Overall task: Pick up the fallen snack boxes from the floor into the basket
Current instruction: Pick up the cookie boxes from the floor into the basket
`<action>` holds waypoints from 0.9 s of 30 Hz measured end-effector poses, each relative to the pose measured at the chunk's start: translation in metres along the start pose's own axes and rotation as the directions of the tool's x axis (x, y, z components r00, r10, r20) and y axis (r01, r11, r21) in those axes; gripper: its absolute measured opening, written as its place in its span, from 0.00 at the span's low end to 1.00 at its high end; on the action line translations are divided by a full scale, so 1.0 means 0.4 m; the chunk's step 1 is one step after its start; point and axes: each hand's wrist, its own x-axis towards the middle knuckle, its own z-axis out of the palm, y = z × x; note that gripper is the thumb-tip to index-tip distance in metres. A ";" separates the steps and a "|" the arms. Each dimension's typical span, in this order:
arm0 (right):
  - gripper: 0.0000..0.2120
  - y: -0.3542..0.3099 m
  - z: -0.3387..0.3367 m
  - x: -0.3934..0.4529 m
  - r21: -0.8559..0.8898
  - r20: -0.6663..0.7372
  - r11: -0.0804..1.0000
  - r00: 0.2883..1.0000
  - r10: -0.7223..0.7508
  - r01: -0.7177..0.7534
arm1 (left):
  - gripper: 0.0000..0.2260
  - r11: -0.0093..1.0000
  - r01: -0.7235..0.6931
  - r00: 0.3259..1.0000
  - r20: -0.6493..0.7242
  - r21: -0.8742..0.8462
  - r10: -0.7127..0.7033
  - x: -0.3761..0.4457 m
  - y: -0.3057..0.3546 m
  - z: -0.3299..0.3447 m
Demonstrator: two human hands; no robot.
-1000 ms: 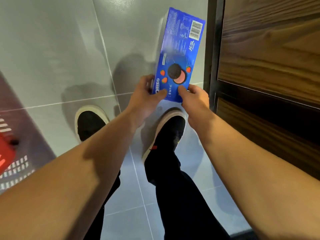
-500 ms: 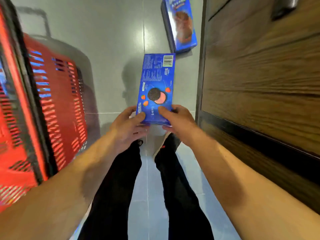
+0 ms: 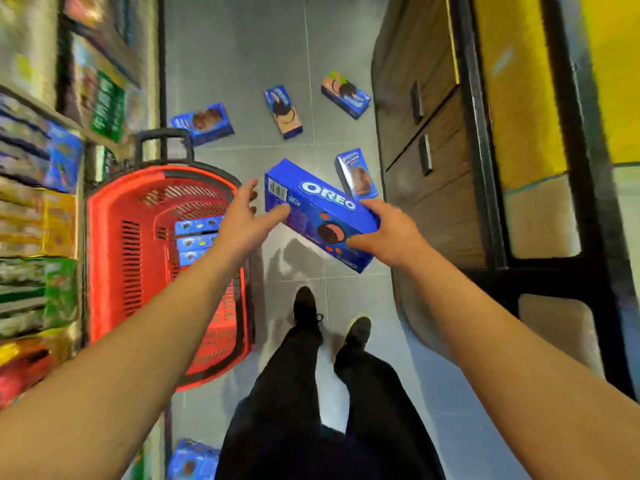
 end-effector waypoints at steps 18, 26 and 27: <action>0.31 0.024 -0.014 -0.575 0.479 -0.114 0.822 0.950 -0.289 0.308 | 0.21 0.924 -0.319 0.939 -0.202 -0.211 0.278 -0.708 -0.070 -0.095; 0.31 -0.046 0.140 -0.704 0.498 -0.170 0.782 0.927 -0.335 0.375 | 0.19 0.892 -0.282 0.928 -0.336 -0.353 0.160 -0.898 -0.181 -0.140; 0.29 -0.061 0.157 -0.714 0.481 -0.173 0.789 0.924 -0.341 0.382 | 0.19 0.894 -0.291 0.920 -0.358 -0.342 0.163 -0.913 -0.189 -0.154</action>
